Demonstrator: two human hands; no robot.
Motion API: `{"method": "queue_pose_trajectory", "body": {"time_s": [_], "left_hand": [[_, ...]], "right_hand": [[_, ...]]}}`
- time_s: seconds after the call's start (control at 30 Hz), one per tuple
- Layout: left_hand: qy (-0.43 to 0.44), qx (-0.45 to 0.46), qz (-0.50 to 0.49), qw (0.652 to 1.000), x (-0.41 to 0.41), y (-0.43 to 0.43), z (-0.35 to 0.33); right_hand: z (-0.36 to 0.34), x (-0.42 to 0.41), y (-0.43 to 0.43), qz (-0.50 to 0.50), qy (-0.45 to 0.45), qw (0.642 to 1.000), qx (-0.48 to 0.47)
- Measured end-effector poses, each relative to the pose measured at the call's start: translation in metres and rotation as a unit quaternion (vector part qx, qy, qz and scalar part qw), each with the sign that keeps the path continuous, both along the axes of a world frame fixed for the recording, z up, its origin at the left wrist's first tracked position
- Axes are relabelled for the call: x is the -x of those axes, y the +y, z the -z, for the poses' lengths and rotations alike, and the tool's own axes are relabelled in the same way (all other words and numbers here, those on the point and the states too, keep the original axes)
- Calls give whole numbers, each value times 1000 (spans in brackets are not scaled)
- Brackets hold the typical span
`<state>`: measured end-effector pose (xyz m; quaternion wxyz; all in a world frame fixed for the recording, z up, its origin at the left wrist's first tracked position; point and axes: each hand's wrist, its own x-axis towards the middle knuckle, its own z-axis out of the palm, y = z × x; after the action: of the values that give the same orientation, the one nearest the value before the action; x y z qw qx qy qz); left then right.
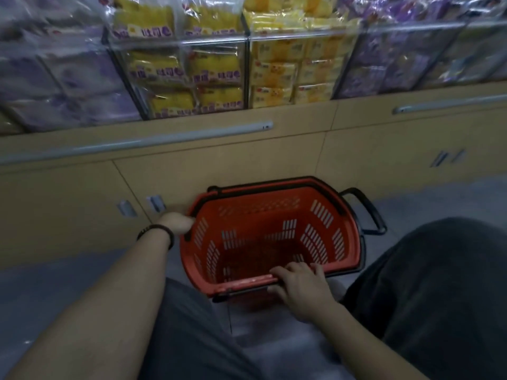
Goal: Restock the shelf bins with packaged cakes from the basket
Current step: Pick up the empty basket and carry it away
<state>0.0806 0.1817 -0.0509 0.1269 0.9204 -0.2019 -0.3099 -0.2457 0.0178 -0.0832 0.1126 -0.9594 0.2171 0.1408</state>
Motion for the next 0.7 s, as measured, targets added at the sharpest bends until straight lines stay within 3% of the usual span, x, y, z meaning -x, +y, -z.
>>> {"method": "queue_pose_trajectory", "body": {"time_s": [0.3,0.33,0.4,0.47,0.53,0.6,0.63,0.7], "left_hand": [[8,55,71,996,46,-75,-5],[0,57,83,995,51,-83,-6],[-6,63,100,993,59,-101,-6],[9,70,103,992,65,-123,-4],[26,60,103,992,64,-148,5],[14,70,95,993,47,-179,39],[3,71,89,993,40,-197,57],[-22,67,93,993,52,-232,65]], "right_hand": [[-19,30,-20,163,70,983,-48],[-23,28,-15,205,33,976,-66],[-29,33,-1,305,-143,937,-94],[-31,44,5,470,-290,823,-134],[-32,51,-12,647,-320,646,-249],[-29,58,-43,758,-298,470,-340],[-27,63,-60,785,-295,412,-356],[-12,73,-91,809,-315,350,-351]]}}
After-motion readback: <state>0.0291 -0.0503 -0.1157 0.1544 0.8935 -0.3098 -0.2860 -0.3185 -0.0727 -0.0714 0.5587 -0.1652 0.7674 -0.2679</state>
